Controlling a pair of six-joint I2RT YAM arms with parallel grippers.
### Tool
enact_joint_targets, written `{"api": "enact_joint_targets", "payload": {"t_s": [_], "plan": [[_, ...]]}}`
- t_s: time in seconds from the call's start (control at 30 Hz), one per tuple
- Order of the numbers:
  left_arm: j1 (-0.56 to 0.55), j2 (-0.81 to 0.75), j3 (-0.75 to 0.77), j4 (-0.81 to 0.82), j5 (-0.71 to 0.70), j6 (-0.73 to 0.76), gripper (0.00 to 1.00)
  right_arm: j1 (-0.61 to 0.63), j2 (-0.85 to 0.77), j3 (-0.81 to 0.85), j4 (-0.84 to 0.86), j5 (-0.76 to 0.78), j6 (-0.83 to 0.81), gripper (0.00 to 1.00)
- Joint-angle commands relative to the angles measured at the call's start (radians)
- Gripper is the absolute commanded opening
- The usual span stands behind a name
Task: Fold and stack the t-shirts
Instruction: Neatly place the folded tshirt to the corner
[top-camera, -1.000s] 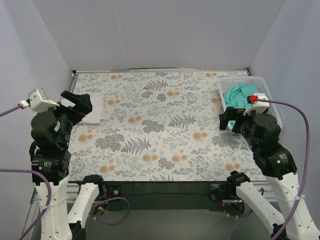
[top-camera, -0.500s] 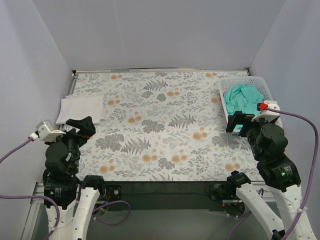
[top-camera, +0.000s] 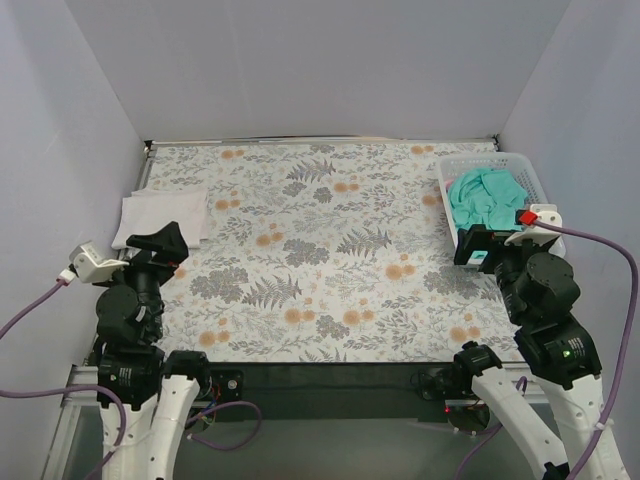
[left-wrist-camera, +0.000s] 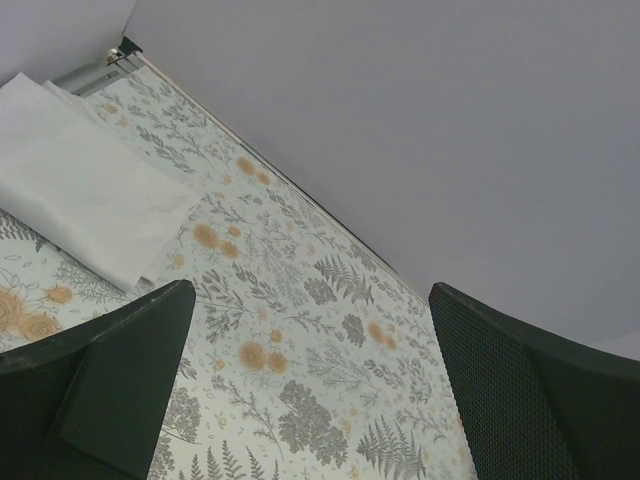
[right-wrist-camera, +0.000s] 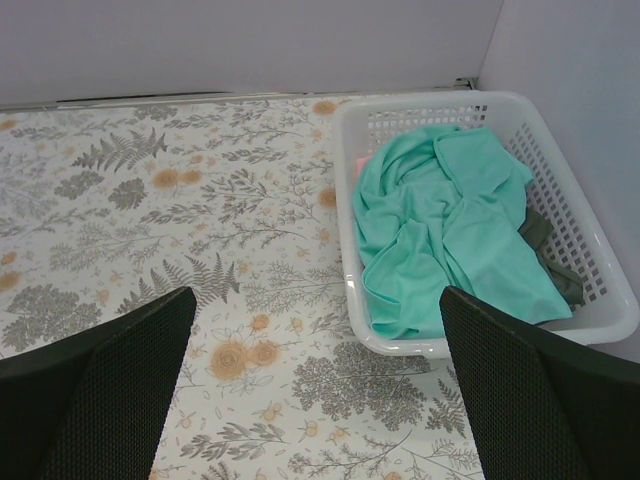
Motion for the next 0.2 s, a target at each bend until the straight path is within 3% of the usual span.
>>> {"api": "enact_joint_targets", "payload": {"t_s": [0.0,0.17], "plan": [[-0.004,0.024,-0.016,0.034,-0.015,-0.004,0.98,0.006,-0.005,-0.007,0.077,0.002,-0.03,0.98],[-0.004,0.04,-0.032,0.069,-0.018,0.004,0.98,0.004,-0.002,-0.014,0.098,-0.026,-0.043,0.98]]}}
